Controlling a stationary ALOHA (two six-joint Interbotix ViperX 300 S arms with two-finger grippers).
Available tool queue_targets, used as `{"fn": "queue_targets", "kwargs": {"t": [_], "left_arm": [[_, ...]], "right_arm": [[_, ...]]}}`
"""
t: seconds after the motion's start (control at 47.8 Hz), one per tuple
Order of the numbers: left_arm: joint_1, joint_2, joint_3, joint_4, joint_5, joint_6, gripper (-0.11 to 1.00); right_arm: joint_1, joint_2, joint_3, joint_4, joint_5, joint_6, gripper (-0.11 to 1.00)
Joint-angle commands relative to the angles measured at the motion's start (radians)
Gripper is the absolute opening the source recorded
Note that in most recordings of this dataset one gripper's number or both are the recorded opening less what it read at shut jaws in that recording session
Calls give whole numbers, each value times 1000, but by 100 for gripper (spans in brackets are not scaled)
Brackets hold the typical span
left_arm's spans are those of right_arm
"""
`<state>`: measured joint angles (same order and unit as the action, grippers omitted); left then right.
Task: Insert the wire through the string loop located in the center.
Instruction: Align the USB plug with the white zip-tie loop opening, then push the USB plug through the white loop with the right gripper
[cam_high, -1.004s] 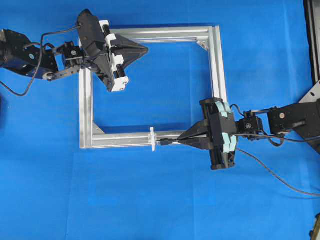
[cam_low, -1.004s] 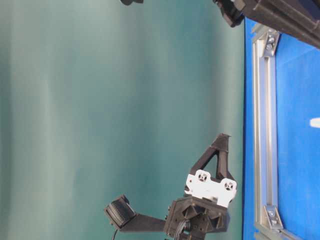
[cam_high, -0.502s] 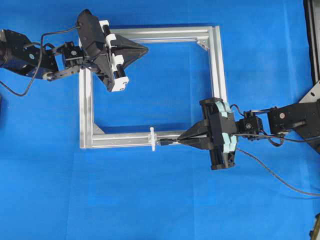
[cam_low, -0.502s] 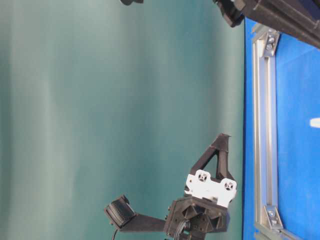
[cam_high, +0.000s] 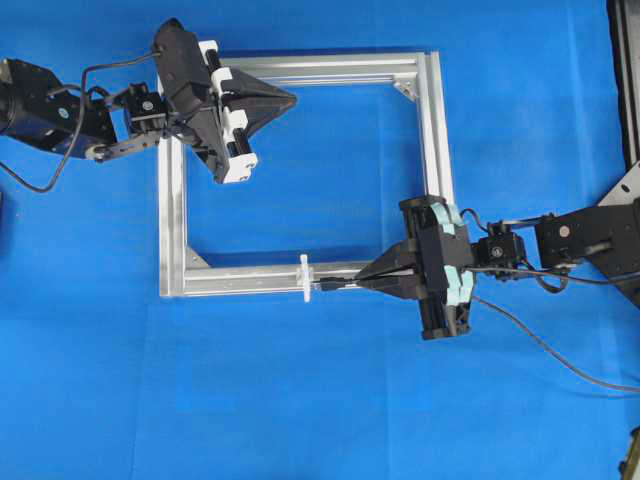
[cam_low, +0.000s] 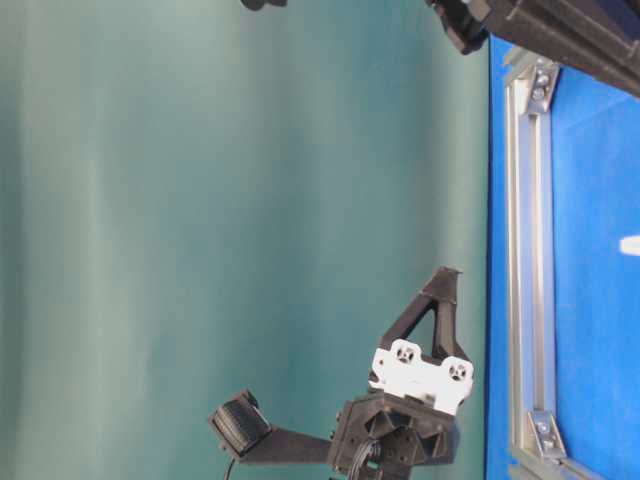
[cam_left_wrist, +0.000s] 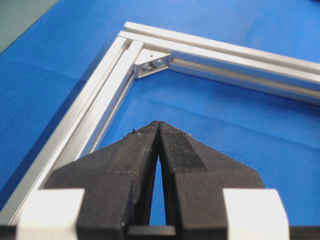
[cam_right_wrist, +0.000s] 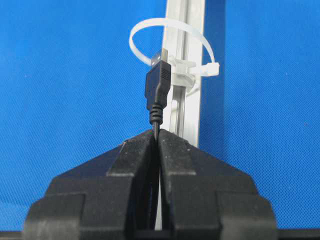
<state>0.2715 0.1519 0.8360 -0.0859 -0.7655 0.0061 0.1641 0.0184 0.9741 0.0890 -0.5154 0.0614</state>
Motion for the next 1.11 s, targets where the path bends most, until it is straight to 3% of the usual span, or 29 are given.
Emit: {"fn": "queue_targets", "kwargs": {"t": [0.0,0.523,1.087], "left_arm": [[-3,-34,-14,3,-6,2,0],[-5,-35,-15,3,-6,3,0],[-8,-35,-17,8,-5,6,0]], "right_arm": [[-2,-26,-8,2,-11,2,-2],[-2,-11,-40,3,-11,5,-2],[-2,126,-249,3,41,5,-2]]}}
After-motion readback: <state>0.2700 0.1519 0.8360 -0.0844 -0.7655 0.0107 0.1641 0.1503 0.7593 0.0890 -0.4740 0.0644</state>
